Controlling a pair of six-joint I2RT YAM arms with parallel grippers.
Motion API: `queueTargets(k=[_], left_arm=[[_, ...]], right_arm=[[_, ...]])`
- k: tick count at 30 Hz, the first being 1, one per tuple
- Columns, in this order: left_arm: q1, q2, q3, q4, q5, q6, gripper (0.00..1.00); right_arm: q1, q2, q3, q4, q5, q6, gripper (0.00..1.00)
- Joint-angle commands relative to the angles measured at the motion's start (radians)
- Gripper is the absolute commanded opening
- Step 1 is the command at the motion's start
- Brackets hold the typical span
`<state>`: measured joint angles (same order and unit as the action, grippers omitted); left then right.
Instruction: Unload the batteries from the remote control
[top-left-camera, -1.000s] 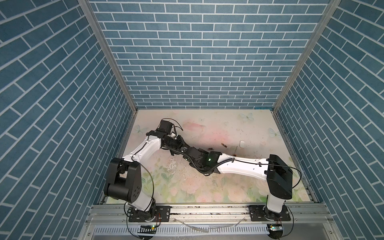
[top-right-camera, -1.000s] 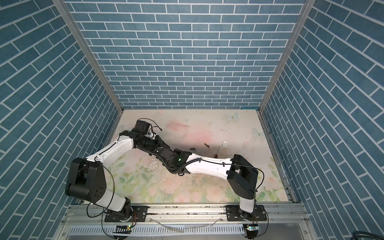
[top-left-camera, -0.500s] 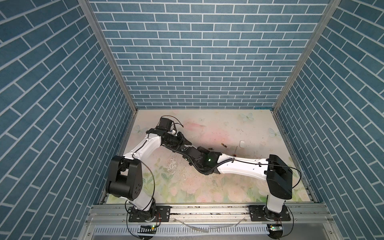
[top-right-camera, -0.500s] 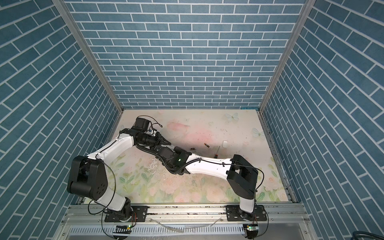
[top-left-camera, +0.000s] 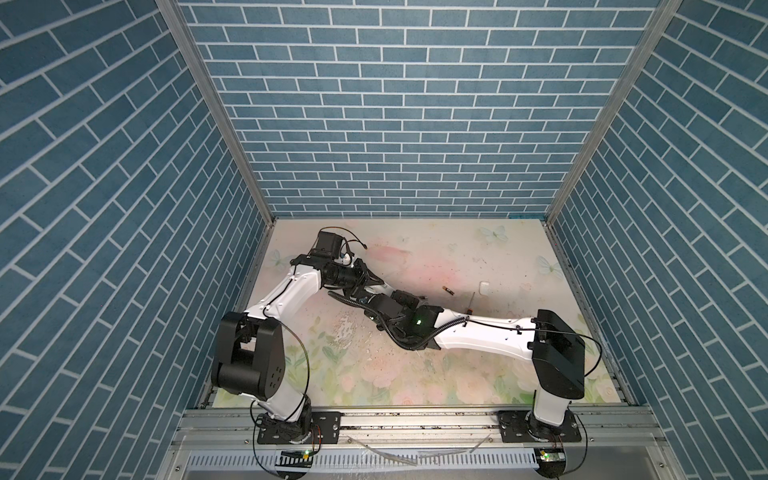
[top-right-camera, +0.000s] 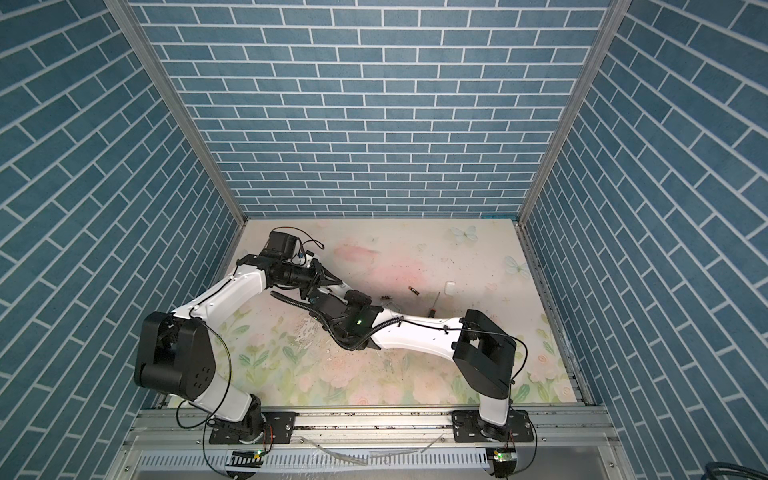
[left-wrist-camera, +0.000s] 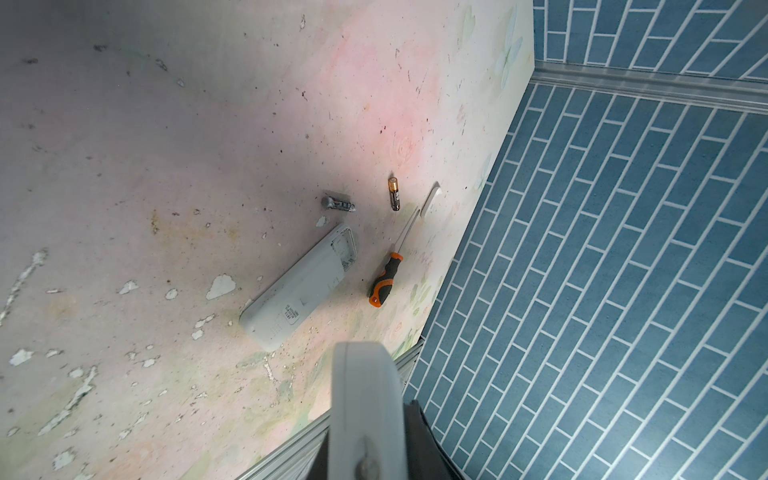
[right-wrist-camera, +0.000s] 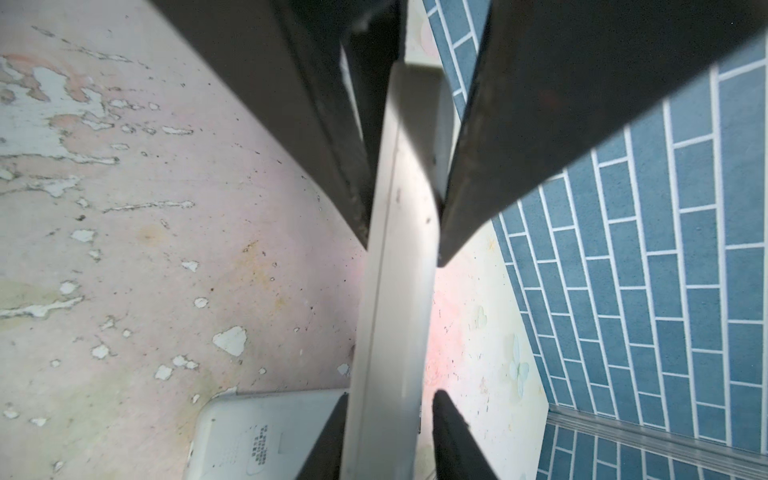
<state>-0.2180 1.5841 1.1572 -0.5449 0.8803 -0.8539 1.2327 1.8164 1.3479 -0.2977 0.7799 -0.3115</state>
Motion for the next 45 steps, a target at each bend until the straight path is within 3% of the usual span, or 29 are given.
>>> queueTargets(k=[1,14,26,30,34,39,45], left_arm=[[-0.014,0.029,-0.013,-0.108,-0.055,0.122,0.00],[-0.004,0.049,0.017,-0.031,-0.086,0.157,0.00],[0.061,0.111,0.081,0.114,-0.067,0.085,0.00],[0.071,0.138,0.096,0.168,-0.064,0.059,0.00],[0.072,0.139,0.075,0.259,-0.064,0.032,0.00],[0.072,0.079,-0.094,0.639,-0.036,-0.113,0.00],[0.069,0.050,-0.367,1.376,-0.052,-0.442,0.00]], right_arm=[[-0.009,-0.067,-0.015,0.165,0.085,-0.073,0.44],[-0.007,-0.149,-0.049,0.157,0.064,-0.091,0.57],[-0.004,-0.235,-0.102,0.086,0.038,-0.033,0.59],[0.002,-0.269,-0.104,0.037,0.020,0.024,0.59],[-0.002,-0.337,-0.110,-0.013,-0.040,0.167,0.59],[-0.073,-0.376,-0.039,-0.157,-0.201,0.486,0.59],[-0.229,-0.392,-0.049,-0.167,-0.452,0.880,0.56]])
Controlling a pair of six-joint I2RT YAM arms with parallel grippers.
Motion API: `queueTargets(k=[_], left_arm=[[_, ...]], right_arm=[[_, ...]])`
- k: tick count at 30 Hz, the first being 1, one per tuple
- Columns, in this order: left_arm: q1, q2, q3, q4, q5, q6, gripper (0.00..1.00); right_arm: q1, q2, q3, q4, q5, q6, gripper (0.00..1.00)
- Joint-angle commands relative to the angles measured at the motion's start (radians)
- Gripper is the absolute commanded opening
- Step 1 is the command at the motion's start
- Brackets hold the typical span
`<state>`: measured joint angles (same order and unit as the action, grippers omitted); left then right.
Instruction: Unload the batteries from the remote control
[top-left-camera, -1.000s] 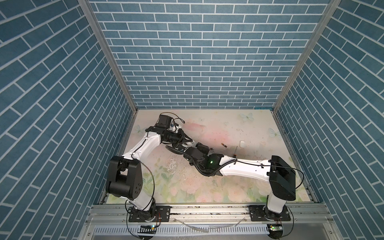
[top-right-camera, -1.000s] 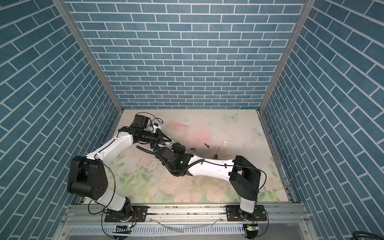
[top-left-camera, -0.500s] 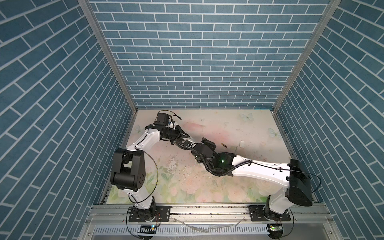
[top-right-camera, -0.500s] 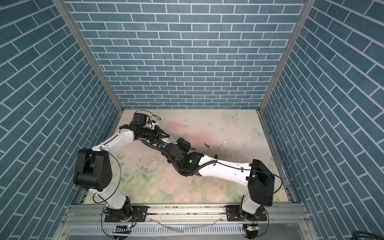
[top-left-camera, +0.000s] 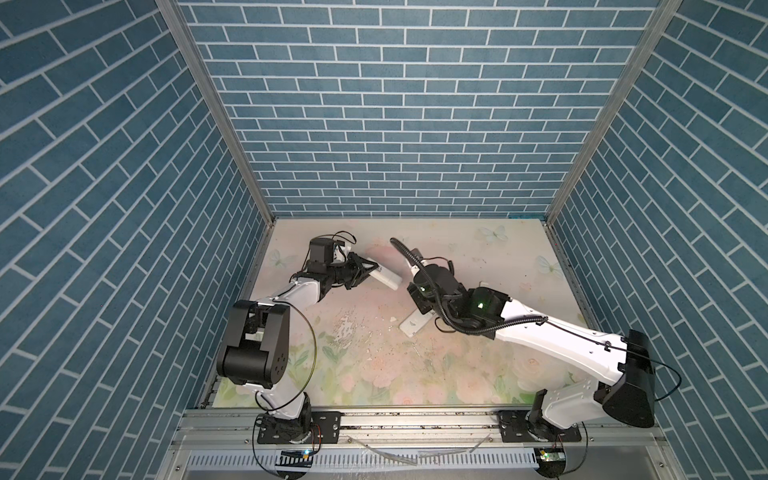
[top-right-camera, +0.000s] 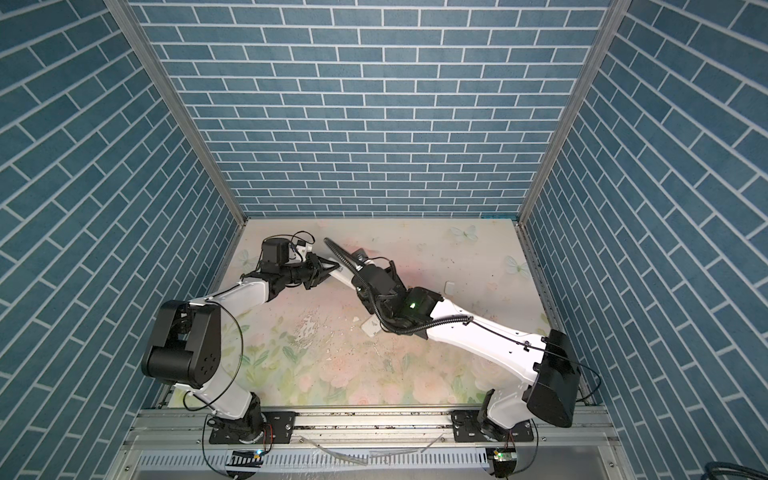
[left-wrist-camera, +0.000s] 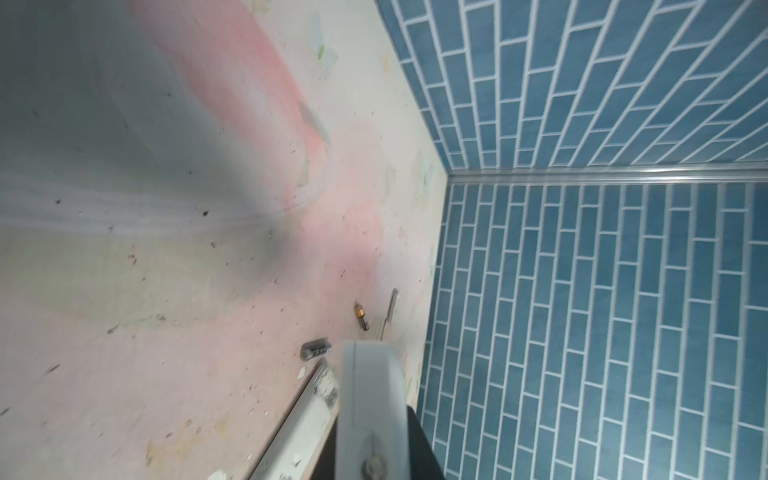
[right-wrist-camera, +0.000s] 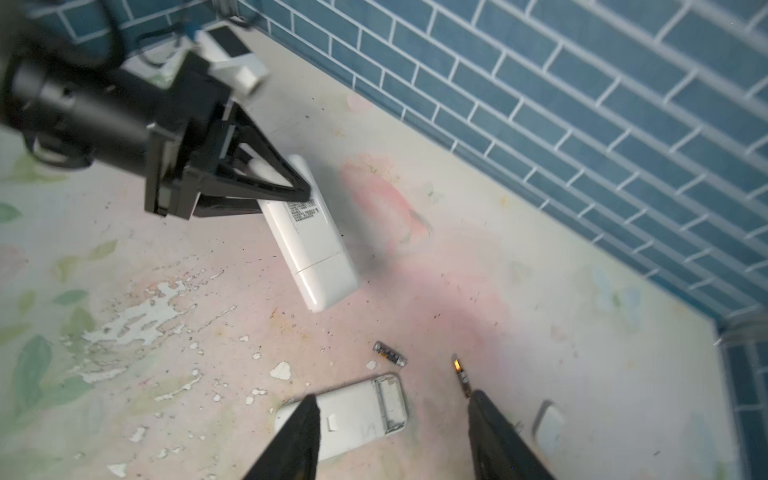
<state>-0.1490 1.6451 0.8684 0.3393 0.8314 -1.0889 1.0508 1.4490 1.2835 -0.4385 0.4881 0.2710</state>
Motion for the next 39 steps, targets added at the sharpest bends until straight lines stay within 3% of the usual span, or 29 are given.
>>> queueTargets(k=[1,5,10,15,24,34,39], left_arm=[[-0.001,-0.003,-0.106,0.581,-0.012,-0.255,0.00],[-0.006,0.028,-0.167,0.889,-0.051,-0.417,0.00],[-0.013,0.052,-0.218,1.065,-0.098,-0.500,0.00],[-0.036,0.054,-0.218,1.067,-0.101,-0.489,0.00],[-0.043,0.059,-0.224,1.067,-0.103,-0.484,0.00],[-0.043,0.069,-0.225,1.067,-0.098,-0.482,0.00],[-0.043,0.074,-0.230,1.068,-0.105,-0.481,0.00]], right_arm=[[-0.064,-0.031,0.000,0.001,-0.191,0.325,0.56],[-0.128,-0.052,-0.067,0.104,-0.276,0.460,0.56],[-0.209,-0.045,-0.129,0.242,-0.393,0.579,0.56],[-0.253,0.008,-0.121,0.365,-0.477,0.614,0.61],[-0.270,0.128,-0.021,0.427,-0.547,0.619,0.62],[-0.271,0.160,0.020,0.450,-0.555,0.619,0.63],[-0.270,0.122,0.023,0.393,-0.497,0.601,0.61]])
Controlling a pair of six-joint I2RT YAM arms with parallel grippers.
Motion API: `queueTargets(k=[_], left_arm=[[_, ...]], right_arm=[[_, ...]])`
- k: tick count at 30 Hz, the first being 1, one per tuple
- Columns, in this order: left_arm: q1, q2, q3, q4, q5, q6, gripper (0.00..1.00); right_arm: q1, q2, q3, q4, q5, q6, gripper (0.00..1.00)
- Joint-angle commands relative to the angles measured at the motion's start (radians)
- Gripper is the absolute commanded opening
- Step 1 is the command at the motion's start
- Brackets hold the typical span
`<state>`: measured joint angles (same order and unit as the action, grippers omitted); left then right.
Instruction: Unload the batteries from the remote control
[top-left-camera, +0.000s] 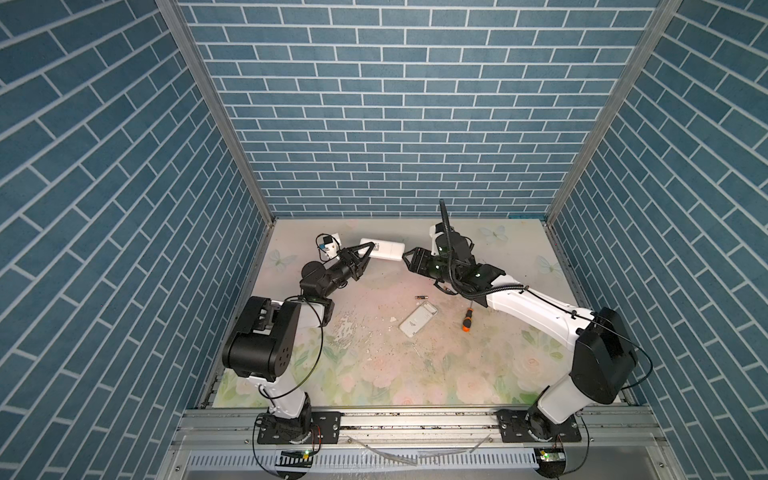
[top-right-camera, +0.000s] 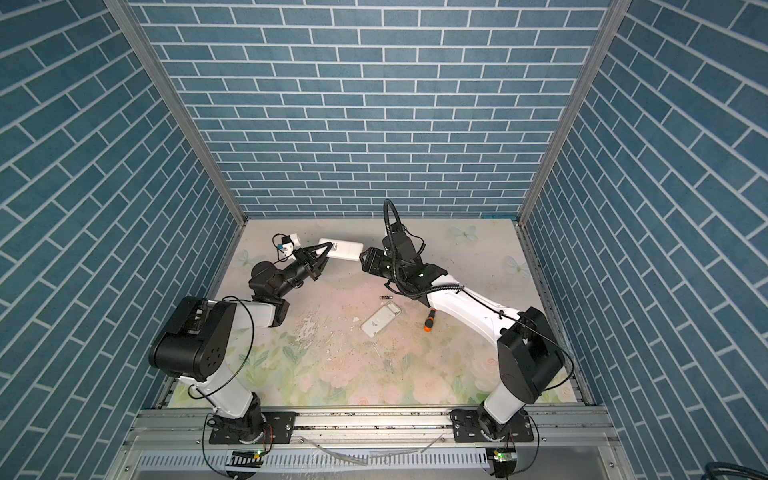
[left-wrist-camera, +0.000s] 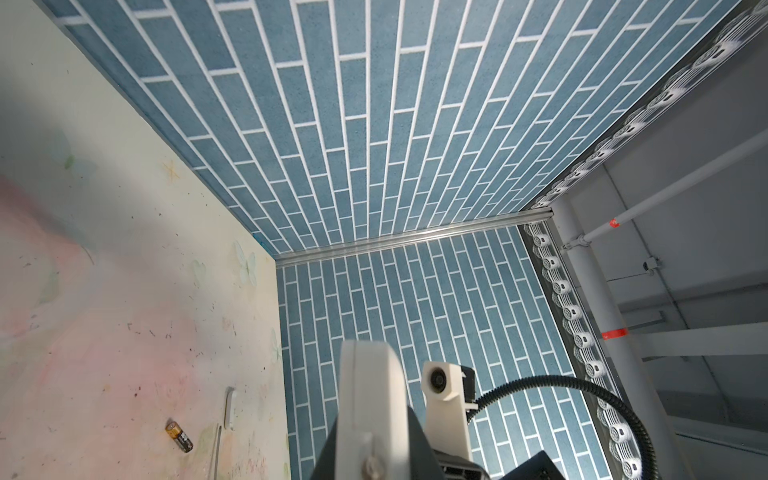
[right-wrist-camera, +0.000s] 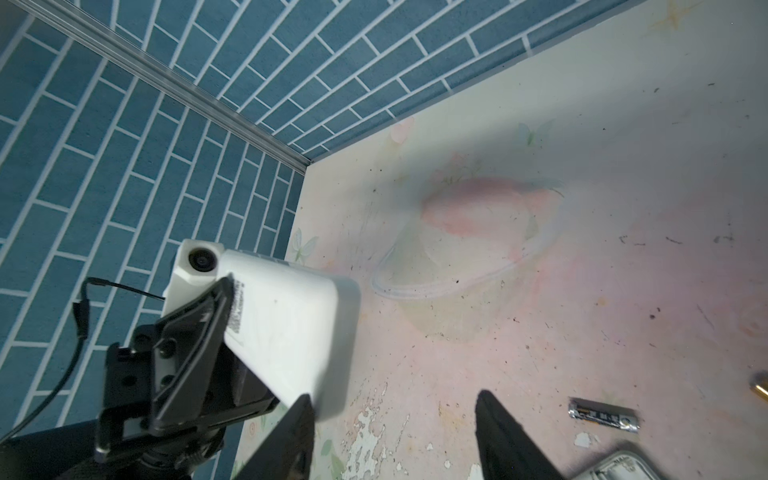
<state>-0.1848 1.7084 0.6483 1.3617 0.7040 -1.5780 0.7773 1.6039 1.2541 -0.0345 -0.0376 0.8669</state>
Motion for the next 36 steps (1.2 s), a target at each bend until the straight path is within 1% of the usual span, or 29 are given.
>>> queueTargets(k=[1,5,10,13,17,24,29,30,36], left_arm=[[-0.007,0.012,-0.009,0.045,0.022,0.008,0.00],[-0.008,0.012,-0.002,0.045,0.017,0.004,0.00],[-0.013,-0.003,0.005,0.045,0.006,-0.005,0.00],[-0.015,-0.016,0.004,0.045,0.005,-0.011,0.00],[-0.016,-0.026,-0.004,0.045,0.003,-0.016,0.00],[-0.016,-0.041,-0.006,0.045,-0.001,-0.019,0.00],[-0.018,-0.043,-0.005,0.045,-0.004,-0.025,0.00],[-0.019,-0.043,-0.005,0.045,-0.004,-0.025,0.00],[-0.019,-0.045,-0.012,0.046,-0.015,-0.030,0.00]], right_arm=[[0.004,-0.040,0.055,-0.021,0.036,0.000,0.61],[0.004,-0.046,0.083,-0.037,0.022,-0.012,0.61],[0.003,0.001,0.142,-0.061,-0.002,-0.007,0.61],[0.003,0.025,0.161,-0.070,-0.003,-0.005,0.61],[0.003,0.054,0.180,-0.065,-0.032,0.006,0.60],[0.007,0.072,0.167,-0.065,-0.043,0.030,0.59],[0.007,0.083,0.156,-0.034,-0.045,0.046,0.59],[0.007,0.085,0.158,-0.029,-0.075,0.050,0.58],[0.013,0.106,0.154,-0.010,-0.097,0.077,0.54]])
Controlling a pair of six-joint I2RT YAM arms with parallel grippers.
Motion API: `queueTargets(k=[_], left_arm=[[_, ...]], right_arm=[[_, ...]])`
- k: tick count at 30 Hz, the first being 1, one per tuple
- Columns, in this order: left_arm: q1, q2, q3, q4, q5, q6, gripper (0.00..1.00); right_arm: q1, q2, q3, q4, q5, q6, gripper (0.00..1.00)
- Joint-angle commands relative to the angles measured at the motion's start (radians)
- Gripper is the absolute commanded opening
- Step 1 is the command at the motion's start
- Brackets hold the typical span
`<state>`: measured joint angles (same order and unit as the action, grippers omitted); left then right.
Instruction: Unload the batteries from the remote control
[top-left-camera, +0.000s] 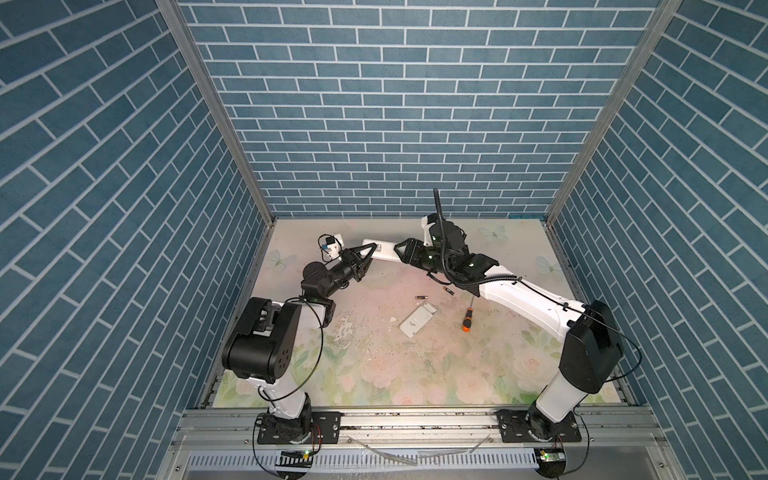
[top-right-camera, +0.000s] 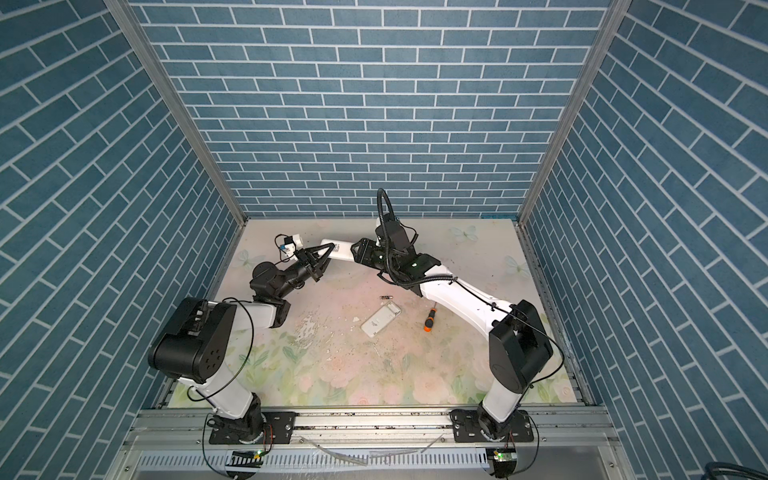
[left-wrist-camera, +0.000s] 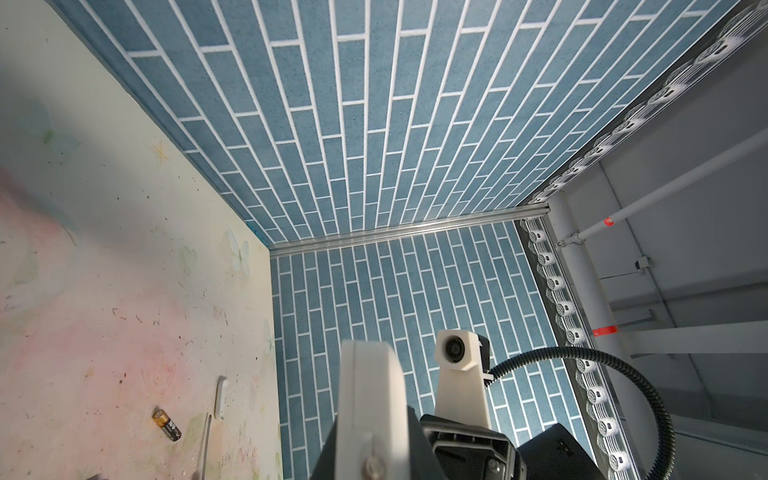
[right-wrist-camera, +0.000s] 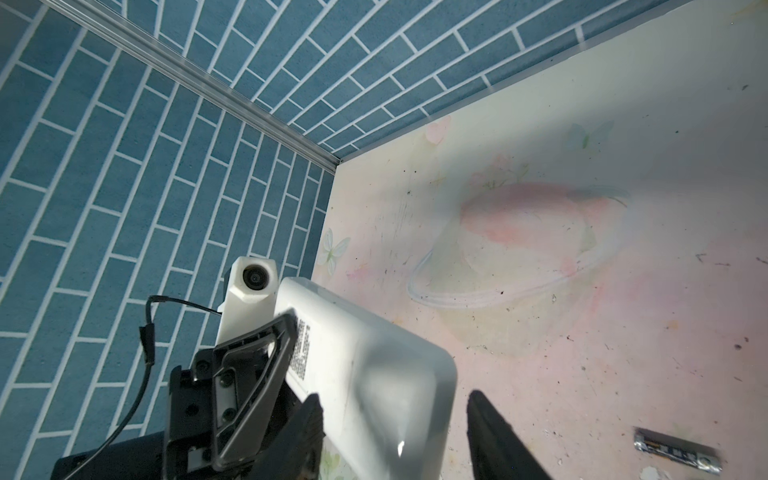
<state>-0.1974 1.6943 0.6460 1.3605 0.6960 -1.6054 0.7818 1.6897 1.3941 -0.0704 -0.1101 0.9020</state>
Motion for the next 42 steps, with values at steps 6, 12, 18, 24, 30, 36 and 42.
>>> queueTargets(k=[6,12,18,24,30,36,42], left_arm=[[-0.007,-0.033,-0.012,0.046,-0.019,-0.010,0.00],[-0.007,-0.034,-0.011,0.046,-0.016,-0.012,0.00],[-0.007,-0.038,-0.012,0.046,-0.017,-0.021,0.00],[-0.006,-0.044,-0.011,0.046,-0.012,-0.033,0.00],[-0.007,-0.051,-0.017,0.046,-0.014,-0.039,0.00],[-0.007,-0.056,-0.020,0.046,-0.015,-0.044,0.00],[-0.006,-0.056,-0.008,0.047,-0.014,-0.057,0.00]], right_arm=[[0.011,0.024,-0.013,0.049,-0.021,0.063,0.49],[0.011,0.024,-0.025,0.049,-0.016,0.069,0.38],[0.010,0.009,-0.048,0.050,-0.004,0.070,0.35],[0.010,0.005,-0.060,0.057,-0.007,0.072,0.40],[0.010,0.034,-0.018,0.047,-0.031,0.067,0.47],[0.010,0.036,-0.024,0.041,-0.023,0.069,0.38],[0.010,0.017,-0.052,0.038,-0.013,0.070,0.36]])
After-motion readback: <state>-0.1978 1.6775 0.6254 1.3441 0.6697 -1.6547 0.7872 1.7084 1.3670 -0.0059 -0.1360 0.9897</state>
